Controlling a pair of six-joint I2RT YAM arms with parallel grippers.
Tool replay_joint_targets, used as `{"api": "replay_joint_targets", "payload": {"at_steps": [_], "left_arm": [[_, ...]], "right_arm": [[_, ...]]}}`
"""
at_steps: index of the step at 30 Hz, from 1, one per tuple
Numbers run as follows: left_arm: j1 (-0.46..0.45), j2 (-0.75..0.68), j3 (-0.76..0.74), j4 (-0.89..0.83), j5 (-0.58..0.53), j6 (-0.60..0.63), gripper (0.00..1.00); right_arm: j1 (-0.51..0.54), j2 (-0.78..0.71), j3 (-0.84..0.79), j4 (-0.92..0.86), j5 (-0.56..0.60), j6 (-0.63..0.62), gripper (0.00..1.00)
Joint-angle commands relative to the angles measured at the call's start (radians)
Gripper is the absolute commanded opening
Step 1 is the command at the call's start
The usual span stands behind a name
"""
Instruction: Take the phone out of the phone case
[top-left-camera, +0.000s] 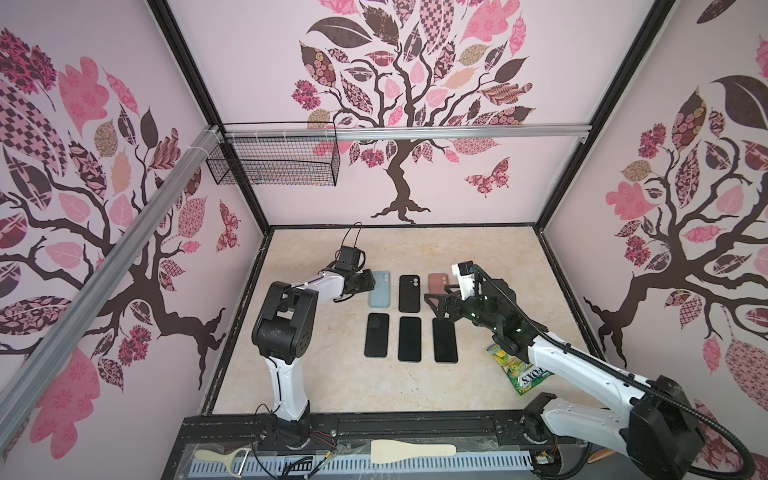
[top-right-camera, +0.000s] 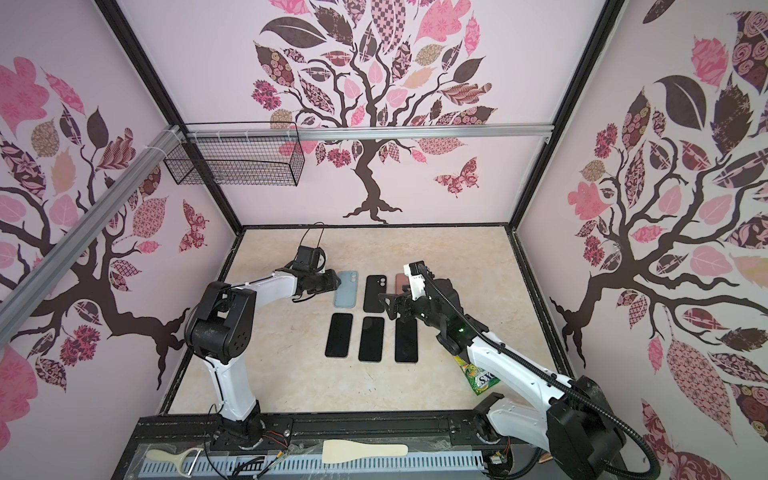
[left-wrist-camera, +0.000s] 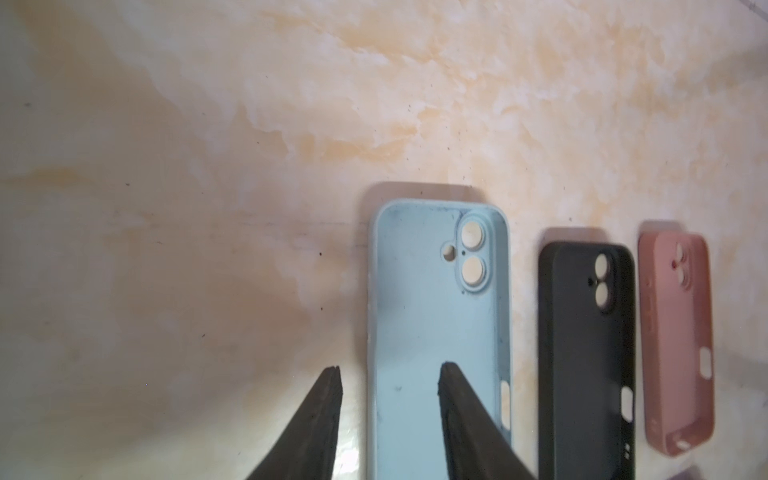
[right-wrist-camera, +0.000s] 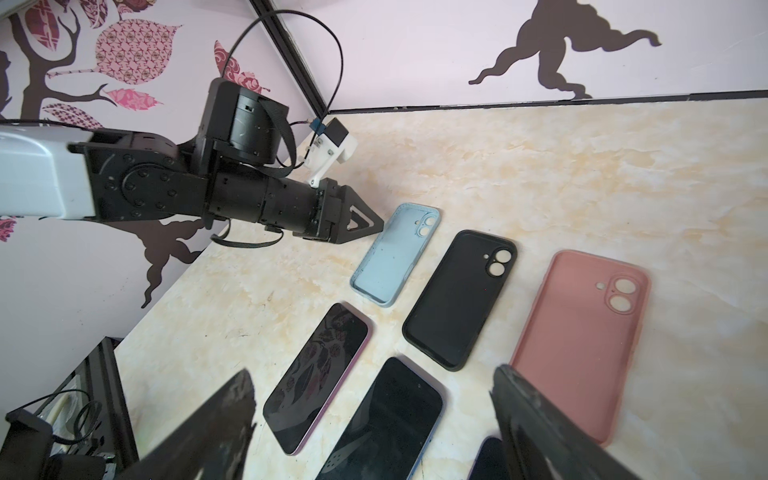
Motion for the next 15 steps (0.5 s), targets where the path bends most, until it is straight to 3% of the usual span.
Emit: {"api": "replay_joint_targets", "payload": {"at_steps": [1,7,10,13,15], "left_arm": [[0.005,-0.122,-0.023,0.001,0.001,0.034,0.52],[0.005,-0.35,-0.236,0.129,-0.005,0.052,0.61],[0.003,-0.485,-0.378,0.249,-0.023,0.064,0.87],[0.002,-0.627,-0.481,0.272,-0.096,0.069,0.95],[0.002,-0.723,-0.546,0.282,-0.147,0.077,0.98]], "right_arm": [[-0.003,-0.071,-0.002,-0.006,0.103,-0.016,0.93],[-0.004,-0.125,-0.107,0.034,0.476,0.056,0.93],[-0.004,-0.119,-0.125,0.065,0.551,0.011,0.91],[-0.011,-0.095,-0.097,0.028,0.625,-0.033,0.99],[-0.035,-0.085,-0.08,0.012,0.65,-0.043,1.0]]}}
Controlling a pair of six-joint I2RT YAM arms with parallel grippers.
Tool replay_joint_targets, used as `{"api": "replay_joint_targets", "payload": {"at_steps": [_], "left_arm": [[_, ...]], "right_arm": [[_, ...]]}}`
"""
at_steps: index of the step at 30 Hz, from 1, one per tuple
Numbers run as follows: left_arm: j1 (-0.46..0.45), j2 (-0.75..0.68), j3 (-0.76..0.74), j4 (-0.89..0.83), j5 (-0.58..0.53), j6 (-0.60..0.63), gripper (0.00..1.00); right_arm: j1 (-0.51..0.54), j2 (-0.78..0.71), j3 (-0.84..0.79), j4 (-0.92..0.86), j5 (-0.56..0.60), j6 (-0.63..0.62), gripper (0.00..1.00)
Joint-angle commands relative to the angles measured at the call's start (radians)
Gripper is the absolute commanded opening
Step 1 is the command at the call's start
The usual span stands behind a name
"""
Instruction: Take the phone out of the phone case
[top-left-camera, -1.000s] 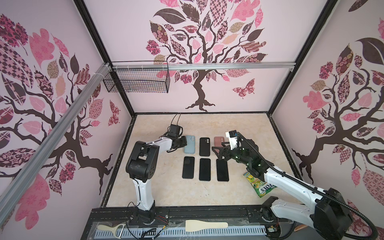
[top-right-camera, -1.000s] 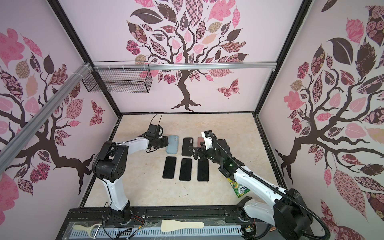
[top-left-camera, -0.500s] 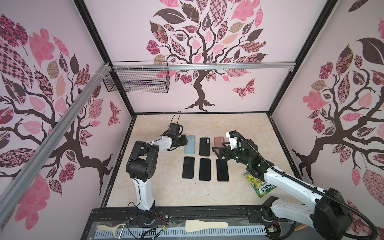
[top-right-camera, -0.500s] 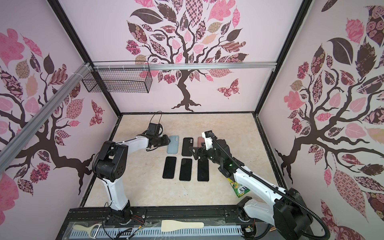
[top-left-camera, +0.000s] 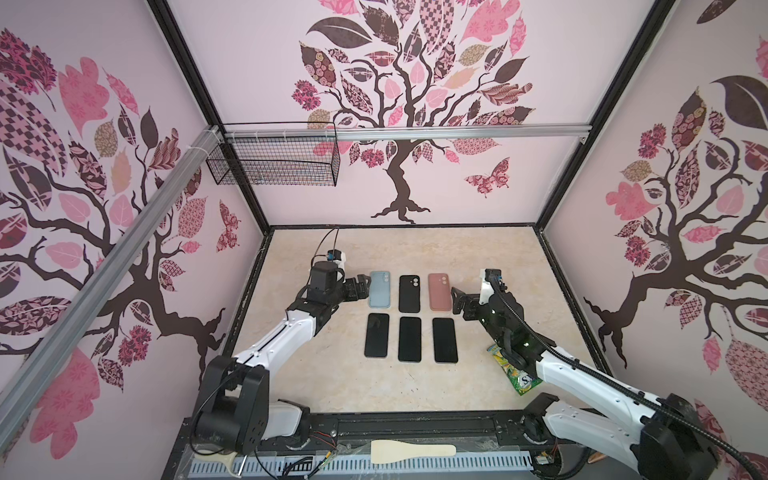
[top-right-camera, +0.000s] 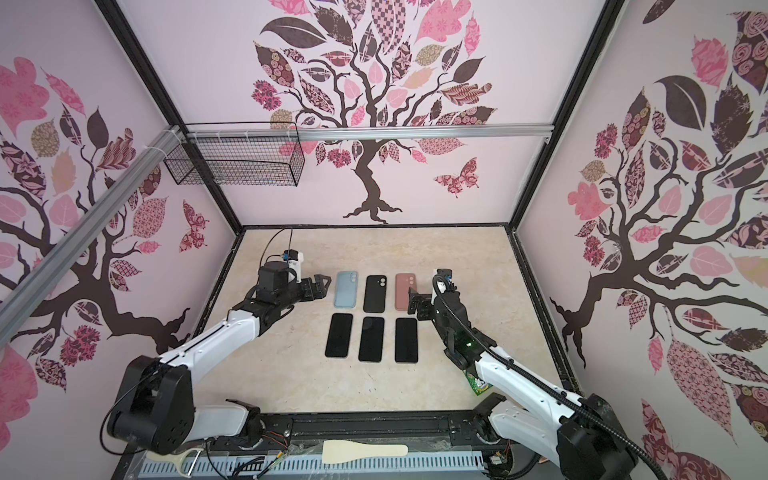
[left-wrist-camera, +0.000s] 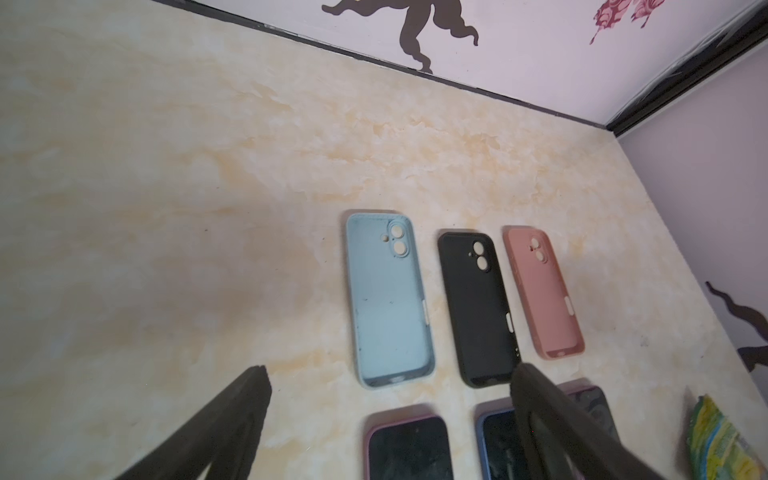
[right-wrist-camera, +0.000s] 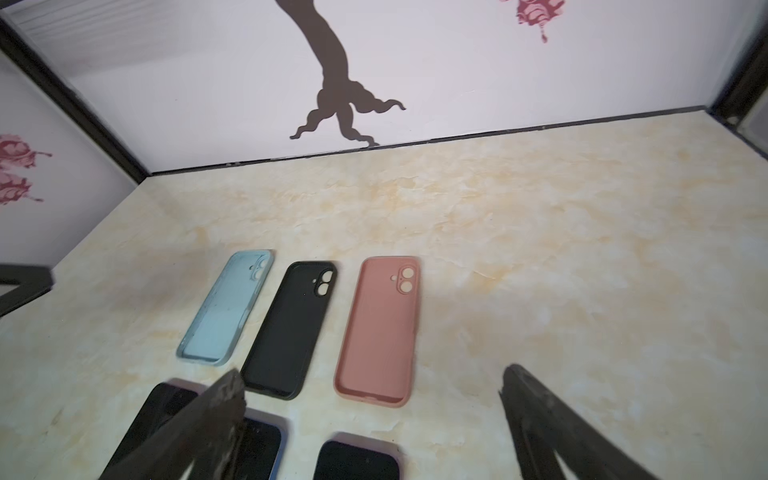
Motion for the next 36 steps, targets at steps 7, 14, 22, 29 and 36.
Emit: {"api": "replay_joint_targets", "payload": {"at_steps": [7,14,22,29,36], "left_arm": [[0.006,-0.408,-0.314,0.245,-0.428,0.12,0.98],[0.008,-0.406,-0.383,0.349,-0.641,0.341,0.98],[0.008,-0.263,-0.458,0.56,-0.569,0.425,0.98],[0.01,-0.107,-0.471,0.709,-0.625,0.506,0.98],[0.025,0.061,-0.496,0.931,-0.574,0.519,0.99]], "right_arm": [[-0.175,0.022,-0.04,0.181,0.158,-0.1,0.99],[-0.293,0.072,-0.056,0.239,0.165,-0.141,1.0],[-0.296,0.16,-0.086,0.338,0.203,-0.193,1.0],[-0.296,0.258,-0.09,0.387,0.234,-0.237,1.0],[-0.296,0.414,-0.064,0.472,0.212,-0.247,0.99]]}}
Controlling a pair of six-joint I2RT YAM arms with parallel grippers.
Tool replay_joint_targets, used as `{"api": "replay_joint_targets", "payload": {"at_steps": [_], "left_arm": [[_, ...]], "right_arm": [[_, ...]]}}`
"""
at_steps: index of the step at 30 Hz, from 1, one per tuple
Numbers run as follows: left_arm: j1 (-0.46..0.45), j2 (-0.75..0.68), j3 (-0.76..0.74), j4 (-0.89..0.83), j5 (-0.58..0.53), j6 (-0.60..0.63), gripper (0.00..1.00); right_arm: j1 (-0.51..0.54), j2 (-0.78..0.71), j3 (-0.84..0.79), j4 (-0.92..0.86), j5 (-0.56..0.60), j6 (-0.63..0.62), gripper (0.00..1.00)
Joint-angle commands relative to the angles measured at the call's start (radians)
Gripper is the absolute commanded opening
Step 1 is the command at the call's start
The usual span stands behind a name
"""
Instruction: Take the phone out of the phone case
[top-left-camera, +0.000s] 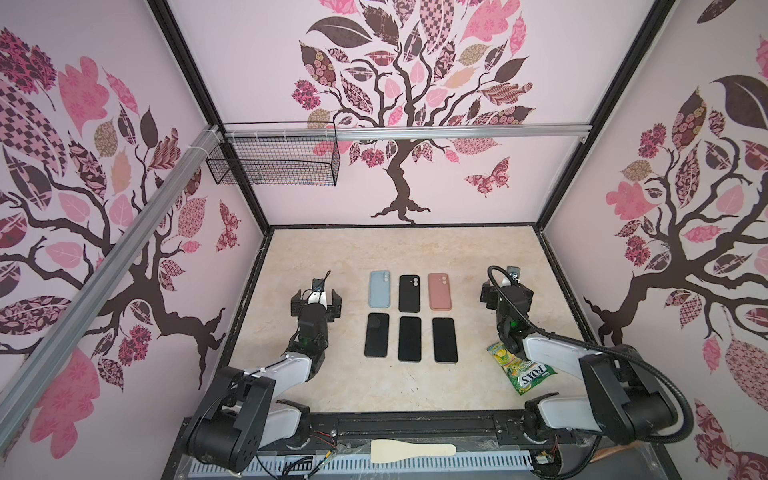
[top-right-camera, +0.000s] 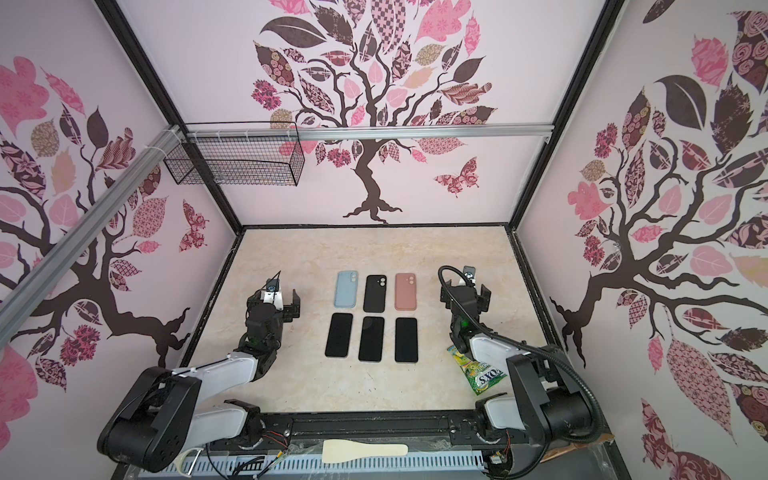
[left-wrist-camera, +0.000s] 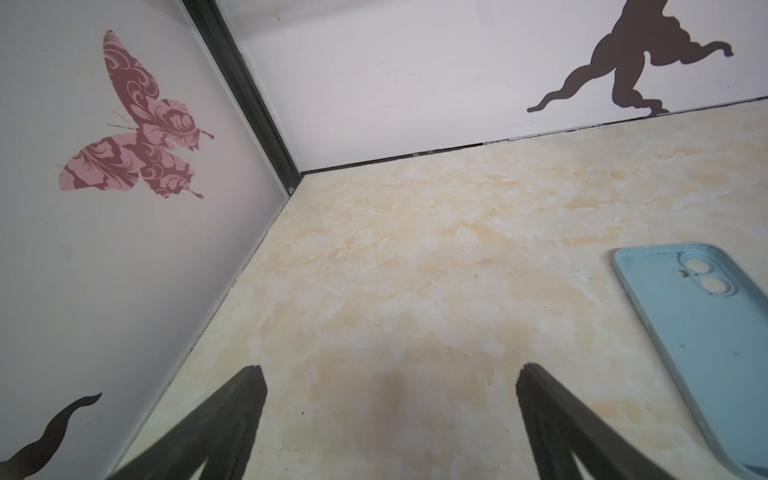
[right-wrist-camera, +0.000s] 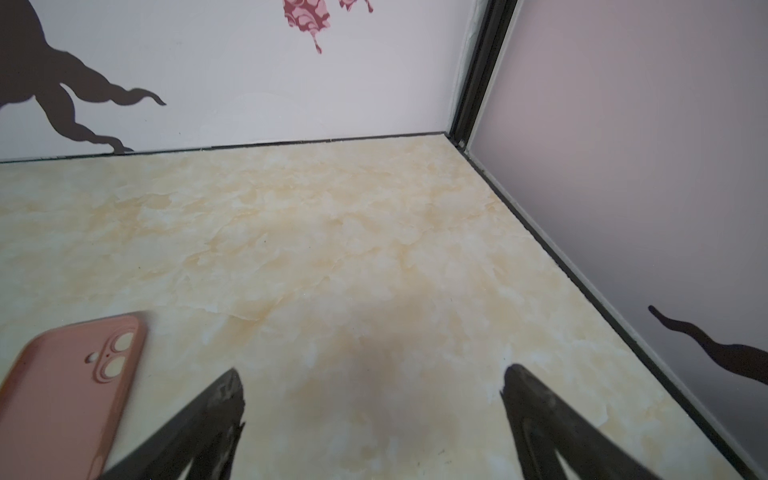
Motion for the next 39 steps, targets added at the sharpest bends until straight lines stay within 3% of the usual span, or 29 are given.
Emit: {"api": "replay_joint_targets", "payload": {"at_steps": [1,7,11,17,24,30,34,37,39], "left_arm": [[0.022,0.065,-0.025,0.179,0.035,0.03,0.99],[0.16,0.193,-0.038,0.328,0.178,-0.077,0.99],[0.176,0.273,-0.038,0.403,0.228,-0.075,0.99],[0.196,0.258,-0.007,0.324,0.245,-0.095,0.99],[0.324,0.248,0.063,0.172,0.362,-0.217,0.98],[0.326,0.248,0.011,0.273,0.533,-0.144,0.98],[0.325,0.253,-0.068,0.422,0.597,-0.12,0.98],[0.325,0.256,-0.044,0.386,0.586,-0.128,0.98],[0.326,0.245,0.021,0.249,0.557,-0.139,0.98]], "right_arm": [[-0.001,0.076,0.034,0.068,0.008,-0.013,0.99],[-0.001,0.17,0.065,0.096,0.01,-0.029,0.99],[-0.001,0.172,0.081,0.062,-0.015,-0.037,0.99],[-0.005,0.138,0.02,0.156,-0.068,-0.085,1.0],[-0.054,0.059,-0.09,0.288,-0.166,-0.091,0.99],[-0.131,0.081,-0.111,0.36,-0.25,-0.068,1.0],[-0.145,0.139,-0.17,0.522,-0.271,-0.065,0.99],[-0.151,0.165,-0.203,0.59,-0.331,-0.076,1.0],[-0.152,0.172,-0.203,0.603,-0.351,-0.085,1.0]]}}
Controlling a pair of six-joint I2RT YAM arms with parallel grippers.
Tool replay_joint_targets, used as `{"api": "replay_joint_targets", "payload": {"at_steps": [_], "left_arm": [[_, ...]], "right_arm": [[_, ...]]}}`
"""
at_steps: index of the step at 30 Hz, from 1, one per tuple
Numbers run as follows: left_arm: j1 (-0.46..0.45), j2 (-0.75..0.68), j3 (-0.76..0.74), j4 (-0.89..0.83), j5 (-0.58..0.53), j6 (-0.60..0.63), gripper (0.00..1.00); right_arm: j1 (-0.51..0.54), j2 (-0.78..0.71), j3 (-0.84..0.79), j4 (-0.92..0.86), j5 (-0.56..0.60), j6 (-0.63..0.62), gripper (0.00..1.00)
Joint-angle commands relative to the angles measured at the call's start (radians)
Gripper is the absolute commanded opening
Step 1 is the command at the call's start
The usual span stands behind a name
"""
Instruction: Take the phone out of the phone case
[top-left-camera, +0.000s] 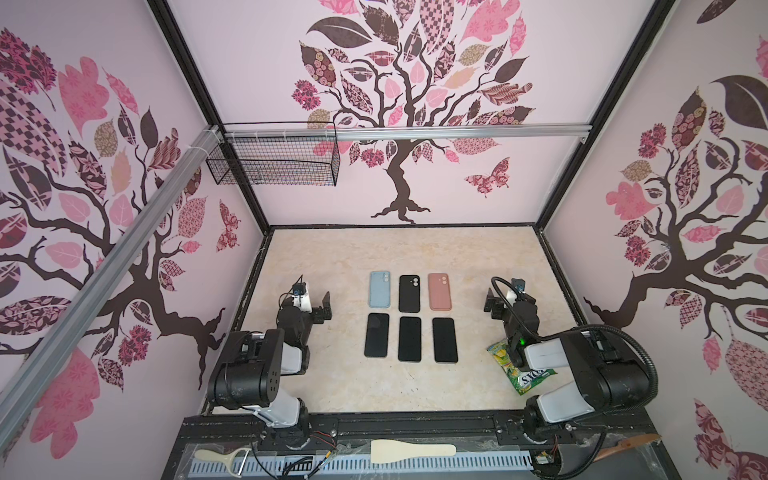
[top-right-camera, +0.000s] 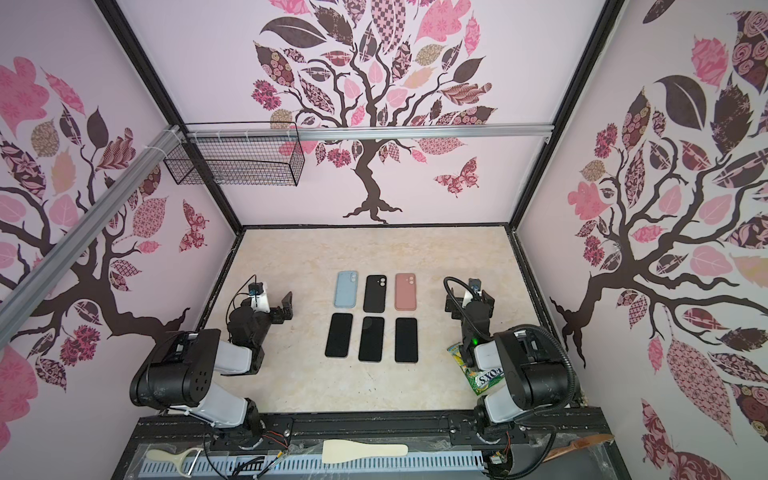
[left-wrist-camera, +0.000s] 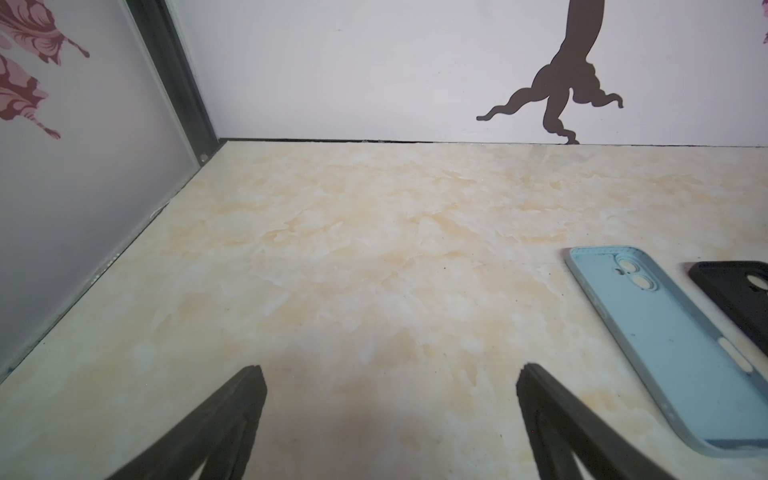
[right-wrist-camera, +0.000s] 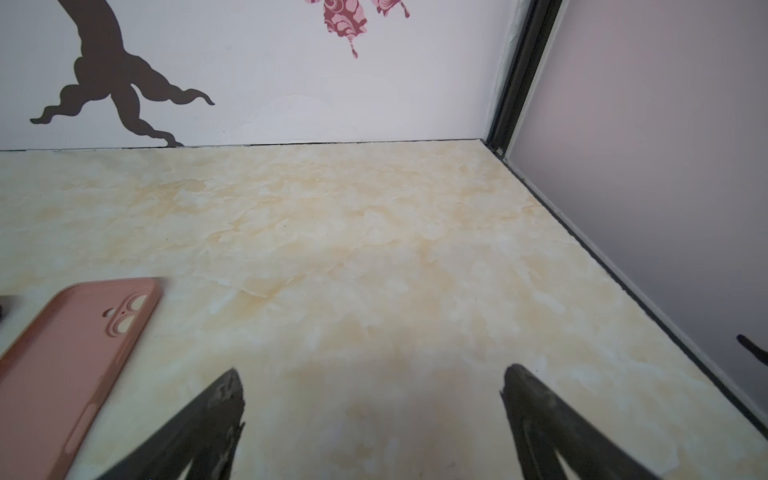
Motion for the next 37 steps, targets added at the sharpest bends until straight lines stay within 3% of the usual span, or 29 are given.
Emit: {"api": "replay_joint_targets", "payload": {"at_steps": [1,4,7,37], "left_arm": [[0.002,-0.01,0.092,-0.127,-0.001,-0.002,0.98],[0.012,-0.004,0.153,-0.24,-0.001,-0.014,0.98],[0.013,-0.003,0.152,-0.239,-0.001,-0.015,0.98],[0.013,-0.005,0.149,-0.236,-0.002,-0.01,0.99]], "right_arm": [[-0.009,0.013,0.014,0.078,-0.075,0.003,0.99],[-0.031,0.03,0.05,0.033,-0.095,0.021,1.0],[-0.067,0.028,0.085,-0.042,-0.139,0.052,1.0],[-0.067,0.029,0.08,-0.032,-0.132,0.051,0.99]]}}
